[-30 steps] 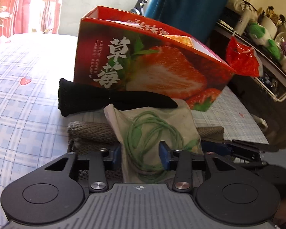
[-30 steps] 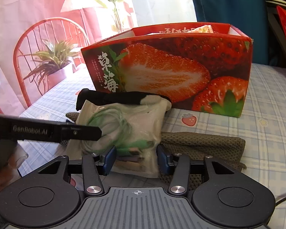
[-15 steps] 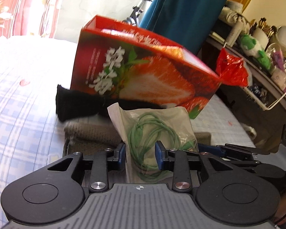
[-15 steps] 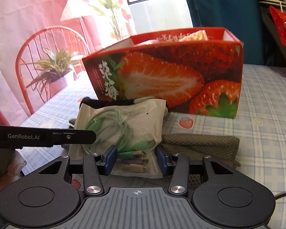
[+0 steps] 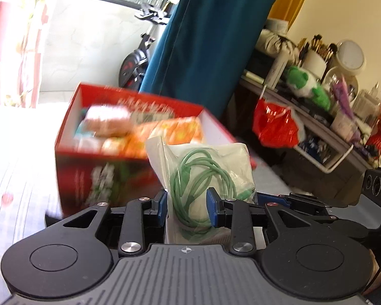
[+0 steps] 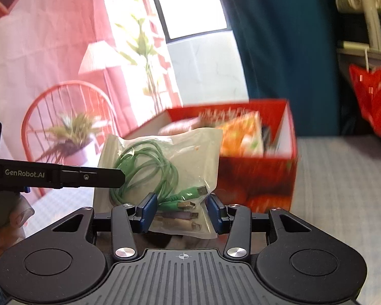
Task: Organize soft objects
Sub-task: 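Close both grippers on the clear cable bag and lift it over the box, then lower the cable bag into the red box and open both grippers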
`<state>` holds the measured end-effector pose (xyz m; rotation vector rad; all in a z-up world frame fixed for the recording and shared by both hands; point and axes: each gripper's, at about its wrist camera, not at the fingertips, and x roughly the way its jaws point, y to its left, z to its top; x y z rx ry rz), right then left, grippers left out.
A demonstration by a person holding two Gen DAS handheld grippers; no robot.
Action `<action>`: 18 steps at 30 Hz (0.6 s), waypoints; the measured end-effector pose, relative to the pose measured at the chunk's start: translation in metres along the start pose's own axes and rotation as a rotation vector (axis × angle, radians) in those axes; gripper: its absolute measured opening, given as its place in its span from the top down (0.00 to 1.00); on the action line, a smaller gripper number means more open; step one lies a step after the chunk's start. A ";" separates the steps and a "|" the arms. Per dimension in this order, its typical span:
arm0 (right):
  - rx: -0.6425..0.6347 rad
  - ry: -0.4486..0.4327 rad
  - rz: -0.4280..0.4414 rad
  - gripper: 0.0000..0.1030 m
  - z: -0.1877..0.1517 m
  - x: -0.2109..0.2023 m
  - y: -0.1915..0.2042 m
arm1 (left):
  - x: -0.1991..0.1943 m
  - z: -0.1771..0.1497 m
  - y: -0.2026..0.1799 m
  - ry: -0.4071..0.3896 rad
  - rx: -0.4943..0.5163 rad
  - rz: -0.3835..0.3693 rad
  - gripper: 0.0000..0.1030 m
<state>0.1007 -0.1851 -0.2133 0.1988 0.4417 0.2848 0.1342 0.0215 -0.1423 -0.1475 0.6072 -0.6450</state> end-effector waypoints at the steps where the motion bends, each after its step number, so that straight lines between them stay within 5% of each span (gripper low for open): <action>1: -0.004 -0.009 -0.003 0.61 0.009 0.000 -0.003 | 0.003 0.008 -0.001 -0.003 0.003 -0.008 0.67; 10: 0.039 0.001 -0.039 0.61 0.082 0.033 -0.036 | 0.048 0.073 0.000 0.016 0.048 0.001 0.67; 18: 0.063 0.119 -0.062 0.62 0.090 0.088 -0.055 | 0.093 0.087 0.021 0.094 0.045 0.045 0.67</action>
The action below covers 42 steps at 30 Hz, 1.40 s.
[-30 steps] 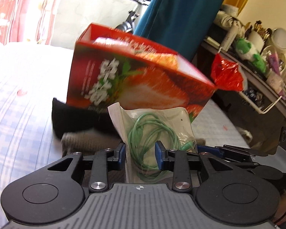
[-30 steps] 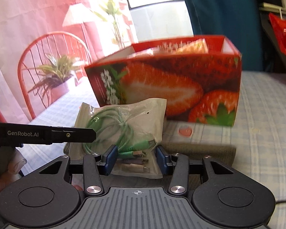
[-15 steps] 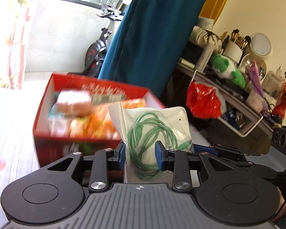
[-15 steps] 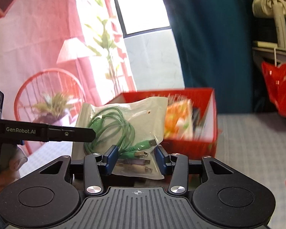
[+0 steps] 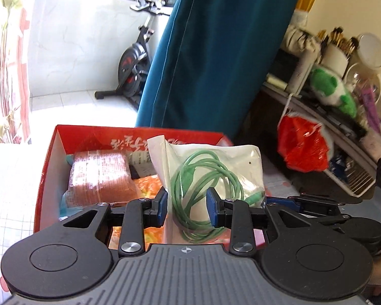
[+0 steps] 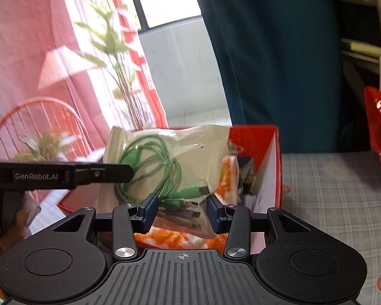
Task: Organize soft objects
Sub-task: 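Lower the cable bag into the red box and open both grippers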
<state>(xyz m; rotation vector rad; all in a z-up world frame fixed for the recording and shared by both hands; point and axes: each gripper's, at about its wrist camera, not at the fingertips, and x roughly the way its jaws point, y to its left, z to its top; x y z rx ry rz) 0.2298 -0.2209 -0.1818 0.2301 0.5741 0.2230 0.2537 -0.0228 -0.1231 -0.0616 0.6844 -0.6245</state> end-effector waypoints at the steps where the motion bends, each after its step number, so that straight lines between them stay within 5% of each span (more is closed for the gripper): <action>1: -0.006 0.021 -0.008 0.62 -0.002 0.007 0.000 | 0.006 0.000 0.004 0.015 -0.003 0.006 0.67; 9: -0.065 0.138 -0.049 0.61 -0.007 0.040 0.000 | 0.042 -0.009 0.017 0.127 0.002 0.052 0.67; 16: -0.131 0.148 -0.083 0.58 0.002 0.038 0.003 | 0.049 -0.009 0.021 0.147 0.019 0.084 0.67; 31: -0.152 0.145 -0.090 0.58 0.005 0.024 -0.004 | 0.043 -0.010 0.018 0.140 0.046 0.118 0.68; 42: -0.178 0.126 -0.088 0.57 0.006 -0.001 0.014 | -0.004 -0.008 0.001 0.064 0.097 0.184 0.61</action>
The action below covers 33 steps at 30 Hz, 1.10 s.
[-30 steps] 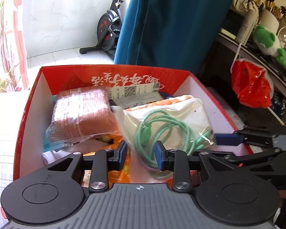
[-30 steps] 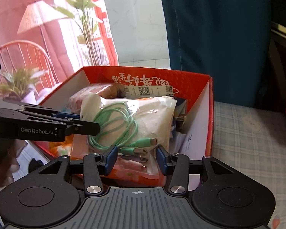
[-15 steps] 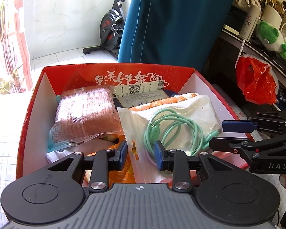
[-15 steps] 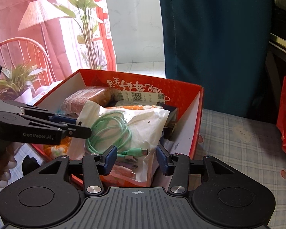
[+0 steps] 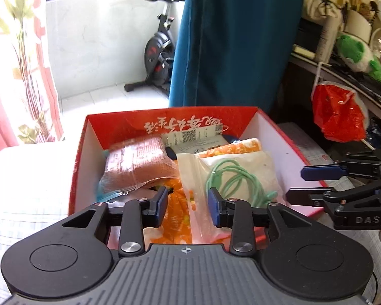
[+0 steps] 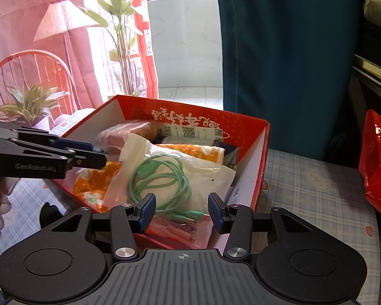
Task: Organize soft objects
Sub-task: 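Withdraw both grippers and lower them to the grey knit cloth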
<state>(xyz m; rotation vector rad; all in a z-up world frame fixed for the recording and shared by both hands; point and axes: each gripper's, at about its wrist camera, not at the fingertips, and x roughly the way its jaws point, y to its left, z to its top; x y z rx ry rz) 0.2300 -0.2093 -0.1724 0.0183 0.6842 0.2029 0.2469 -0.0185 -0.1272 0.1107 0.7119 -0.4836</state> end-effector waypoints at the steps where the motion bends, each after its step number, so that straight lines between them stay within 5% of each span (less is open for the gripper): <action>1: 0.000 -0.004 0.001 0.57 -0.001 -0.003 0.002 | -0.006 -0.001 -0.001 -0.011 0.005 0.007 0.60; 12: 0.040 -0.074 -0.002 0.26 -0.030 -0.038 0.022 | -0.069 -0.033 -0.014 -0.132 0.052 0.096 0.04; 17: 0.043 -0.125 -0.025 0.00 -0.053 -0.051 0.033 | -0.089 -0.060 -0.024 -0.158 0.101 0.129 0.00; 27: 0.172 -0.171 -0.028 0.00 -0.113 -0.047 0.029 | -0.084 -0.124 -0.015 -0.090 0.006 0.213 0.00; 33: 0.258 -0.091 -0.073 0.00 -0.159 -0.020 0.024 | -0.063 -0.152 -0.010 -0.038 -0.037 0.221 0.00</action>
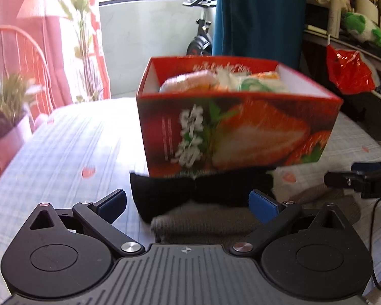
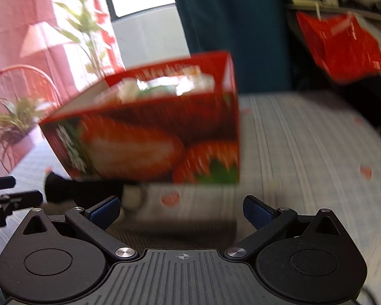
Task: Organize soft objects
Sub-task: 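Withdraw both grippers and lower them to the grey knit cloth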
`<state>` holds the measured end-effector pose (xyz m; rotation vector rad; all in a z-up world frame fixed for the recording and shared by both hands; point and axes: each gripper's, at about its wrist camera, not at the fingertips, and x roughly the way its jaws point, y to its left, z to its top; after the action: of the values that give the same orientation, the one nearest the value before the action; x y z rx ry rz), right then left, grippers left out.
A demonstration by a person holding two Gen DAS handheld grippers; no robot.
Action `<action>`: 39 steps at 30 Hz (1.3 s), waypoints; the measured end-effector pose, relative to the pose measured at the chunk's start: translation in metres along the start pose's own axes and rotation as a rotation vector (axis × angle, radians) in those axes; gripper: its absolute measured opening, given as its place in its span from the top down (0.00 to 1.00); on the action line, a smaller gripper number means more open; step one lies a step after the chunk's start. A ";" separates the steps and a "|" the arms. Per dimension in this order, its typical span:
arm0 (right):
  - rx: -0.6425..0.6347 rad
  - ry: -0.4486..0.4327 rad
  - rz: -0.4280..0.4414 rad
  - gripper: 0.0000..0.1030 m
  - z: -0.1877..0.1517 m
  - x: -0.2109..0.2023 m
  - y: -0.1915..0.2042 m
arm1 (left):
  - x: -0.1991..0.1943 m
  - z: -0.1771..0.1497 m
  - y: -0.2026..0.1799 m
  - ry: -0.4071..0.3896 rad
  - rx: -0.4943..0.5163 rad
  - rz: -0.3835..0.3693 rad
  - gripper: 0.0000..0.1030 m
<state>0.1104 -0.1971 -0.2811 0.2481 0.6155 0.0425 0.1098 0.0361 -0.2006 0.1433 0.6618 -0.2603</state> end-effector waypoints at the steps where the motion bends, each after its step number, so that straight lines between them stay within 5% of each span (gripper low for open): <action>1: 0.008 0.010 -0.007 0.00 -0.007 0.003 -0.001 | 0.002 -0.006 0.000 0.005 -0.001 0.004 0.00; 16: -0.023 0.031 -0.030 0.00 -0.029 0.017 0.003 | 0.029 -0.037 -0.009 0.115 0.018 0.032 0.00; 23: -0.059 0.020 -0.038 0.00 -0.030 0.016 0.007 | 0.033 -0.042 0.005 0.139 -0.060 -0.006 0.00; 39: -0.050 0.000 -0.029 0.00 -0.030 0.014 0.005 | 0.028 -0.052 0.002 0.089 -0.049 -0.004 0.00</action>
<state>0.1046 -0.1836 -0.3117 0.1905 0.6173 0.0300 0.1014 0.0436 -0.2585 0.1076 0.7559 -0.2422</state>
